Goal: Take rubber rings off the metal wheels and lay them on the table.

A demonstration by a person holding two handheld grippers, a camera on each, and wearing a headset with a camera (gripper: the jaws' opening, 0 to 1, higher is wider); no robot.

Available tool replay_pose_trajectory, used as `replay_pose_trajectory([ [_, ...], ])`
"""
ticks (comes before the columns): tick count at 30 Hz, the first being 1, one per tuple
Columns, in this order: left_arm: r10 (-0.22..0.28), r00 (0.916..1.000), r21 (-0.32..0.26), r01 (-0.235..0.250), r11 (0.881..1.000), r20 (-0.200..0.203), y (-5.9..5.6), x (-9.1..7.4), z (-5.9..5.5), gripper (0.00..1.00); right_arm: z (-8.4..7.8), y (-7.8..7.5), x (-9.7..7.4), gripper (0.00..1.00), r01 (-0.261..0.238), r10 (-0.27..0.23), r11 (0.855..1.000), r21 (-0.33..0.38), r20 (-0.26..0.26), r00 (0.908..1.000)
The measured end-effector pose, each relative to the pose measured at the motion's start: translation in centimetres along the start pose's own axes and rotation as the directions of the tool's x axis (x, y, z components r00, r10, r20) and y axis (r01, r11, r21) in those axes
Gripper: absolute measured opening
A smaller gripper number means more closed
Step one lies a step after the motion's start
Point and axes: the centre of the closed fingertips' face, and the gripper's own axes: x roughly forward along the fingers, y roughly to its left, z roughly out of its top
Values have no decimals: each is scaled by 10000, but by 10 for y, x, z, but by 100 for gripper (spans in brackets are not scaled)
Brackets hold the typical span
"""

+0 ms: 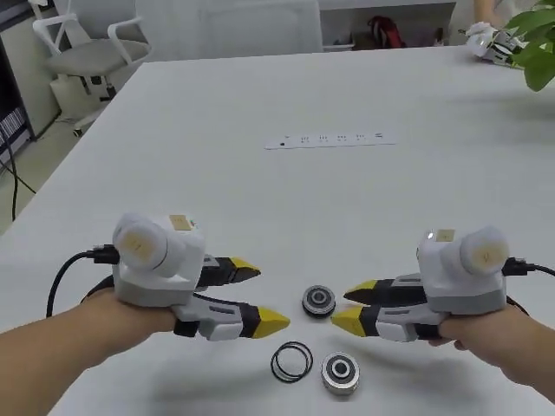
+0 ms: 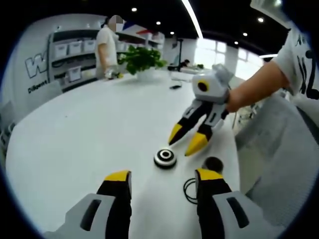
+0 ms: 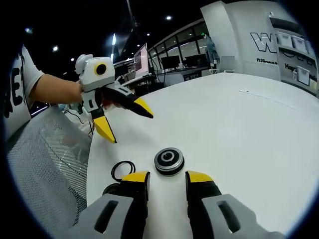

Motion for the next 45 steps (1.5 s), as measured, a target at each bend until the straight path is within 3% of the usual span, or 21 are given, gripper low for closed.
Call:
replay_pose_trajectory([
  [9,-141,9999,-24,141,9999,-25,-2,16,6,45,1,3,3,27,-47,47,9999,-107,17,10000],
  [29,-561,9976,228,571,9981,-407,-14,46,6,31,-2,4,5,28,-98,98,9999,-56,31,9999],
  [40,-378,9977,191,389,9991,-567,-9,58,7,22,-5,4,4,28,-109,109,9999,5,15,9999],
  [45,-382,9958,322,410,9986,-826,-9,60,0,20,-5,3,4,28,-77,77,10000,25,52,10000],
])
